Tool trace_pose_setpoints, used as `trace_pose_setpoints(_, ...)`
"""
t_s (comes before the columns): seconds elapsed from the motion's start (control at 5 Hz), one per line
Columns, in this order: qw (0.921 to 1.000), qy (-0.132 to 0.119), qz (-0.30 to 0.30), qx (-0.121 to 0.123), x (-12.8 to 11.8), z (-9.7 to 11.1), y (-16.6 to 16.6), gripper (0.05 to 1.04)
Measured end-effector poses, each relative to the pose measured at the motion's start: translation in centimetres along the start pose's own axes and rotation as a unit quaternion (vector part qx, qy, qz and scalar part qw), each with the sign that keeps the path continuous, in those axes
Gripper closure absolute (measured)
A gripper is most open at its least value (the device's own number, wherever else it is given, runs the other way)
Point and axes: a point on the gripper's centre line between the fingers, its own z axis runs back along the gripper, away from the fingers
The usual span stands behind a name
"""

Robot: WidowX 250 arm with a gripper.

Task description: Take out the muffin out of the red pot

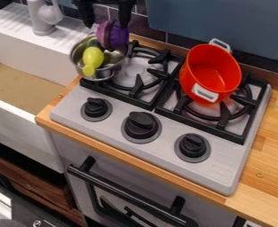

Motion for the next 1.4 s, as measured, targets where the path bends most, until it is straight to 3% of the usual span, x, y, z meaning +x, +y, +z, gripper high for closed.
trace_pose_setpoints(0.6,0.9998,0.012,-0.001,-0.017,-1.3,0.1,-0.7,0.085)
trace_pose_setpoints(0.8,0.9998,0.004,0.003,-0.020,-1.8,1.2,-1.5,0.085)
trace_pose_setpoints(1.0,0.9995,0.021,0.007,-0.023,-2.1,2.0,-2.3,0.085)
trace_pose_setpoints(1.4,0.9991,0.029,0.002,-0.031,-2.2,2.7,-3.8,0.085)
